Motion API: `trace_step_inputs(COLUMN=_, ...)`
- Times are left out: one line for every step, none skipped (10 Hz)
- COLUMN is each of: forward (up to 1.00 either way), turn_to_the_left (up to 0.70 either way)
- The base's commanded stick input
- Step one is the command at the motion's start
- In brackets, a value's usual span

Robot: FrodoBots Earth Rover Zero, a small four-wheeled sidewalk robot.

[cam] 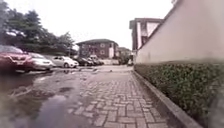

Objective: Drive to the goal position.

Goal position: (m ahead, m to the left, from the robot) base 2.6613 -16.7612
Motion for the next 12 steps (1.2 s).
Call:
trace_step_inputs(forward=0.69, turn_to_the_left=0.03)
trace_step_inputs(forward=0.69, turn_to_the_left=0.03)
trace_step_inputs(forward=0.69, turn_to_the_left=0.03)
trace_step_inputs(forward=0.69, turn_to_the_left=0.03)
trace_step_inputs(forward=0.69, turn_to_the_left=0.03)
trace_step_inputs(forward=0.69, turn_to_the_left=0.03)
trace_step_inputs(forward=0.69, turn_to_the_left=0.03)
trace_step_inputs(forward=0.69, turn_to_the_left=0.03)
trace_step_inputs(forward=0.69, turn_to_the_left=0.03)
trace_step_inputs(forward=0.69, turn_to_the_left=-0.09)
trace_step_inputs(forward=0.69, turn_to_the_left=-0.31)
trace_step_inputs(forward=0.69, turn_to_the_left=-0.20)
